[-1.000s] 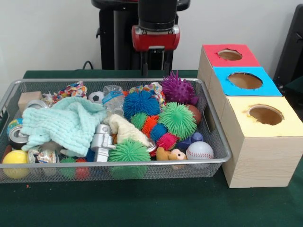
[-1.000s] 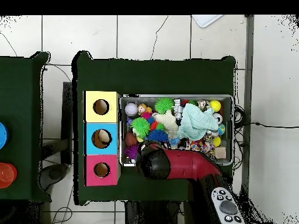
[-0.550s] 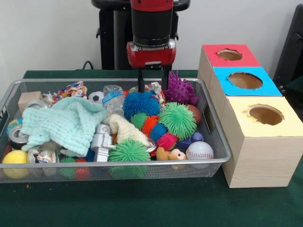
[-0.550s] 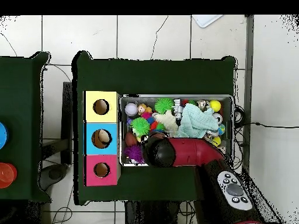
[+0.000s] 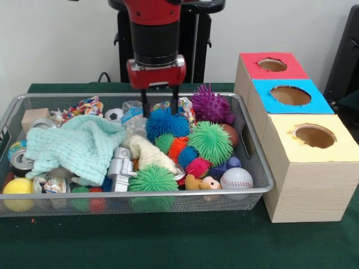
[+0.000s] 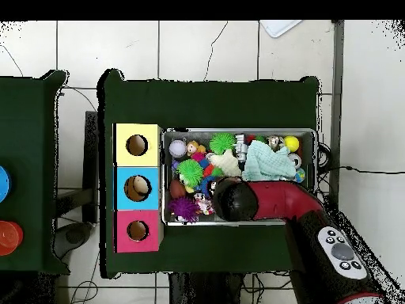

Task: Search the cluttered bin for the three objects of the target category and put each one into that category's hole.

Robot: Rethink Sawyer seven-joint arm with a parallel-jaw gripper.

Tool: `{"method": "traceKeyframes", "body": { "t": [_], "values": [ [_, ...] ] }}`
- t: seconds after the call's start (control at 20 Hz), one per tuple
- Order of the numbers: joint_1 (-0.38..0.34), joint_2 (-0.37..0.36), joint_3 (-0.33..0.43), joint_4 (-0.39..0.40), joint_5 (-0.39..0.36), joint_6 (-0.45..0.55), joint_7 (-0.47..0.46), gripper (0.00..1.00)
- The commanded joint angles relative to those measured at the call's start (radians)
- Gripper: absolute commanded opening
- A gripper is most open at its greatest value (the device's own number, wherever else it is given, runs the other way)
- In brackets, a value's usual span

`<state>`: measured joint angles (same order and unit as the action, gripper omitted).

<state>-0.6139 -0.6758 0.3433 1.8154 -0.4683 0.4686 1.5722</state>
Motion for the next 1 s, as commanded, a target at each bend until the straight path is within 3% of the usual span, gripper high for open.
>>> {"method": "traceKeyframes", "body": {
  "t": [0.05, 0.4, 0.6, 0.75, 0.8, 1.0],
  "values": [
    [-0.071, 0.006, 0.074, 0.019, -0.111, 0.1, -0.264, 1.0],
    [-0.135, -0.09, 0.11, 0.136, -0.148, 0.11, -0.241, 1.0],
    [-0.155, -0.09, 0.124, 0.17, -0.162, 0.103, -0.217, 1.0],
    [-0.153, -0.038, 0.112, 0.173, -0.194, 0.065, -0.176, 1.0],
    [-0.147, 0.009, 0.083, 0.181, -0.226, 0.021, -0.136, 1.0],
    [-0.165, 0.049, 0.073, 0.242, -0.261, -0.056, -0.073, 1.0]
  ]
}}
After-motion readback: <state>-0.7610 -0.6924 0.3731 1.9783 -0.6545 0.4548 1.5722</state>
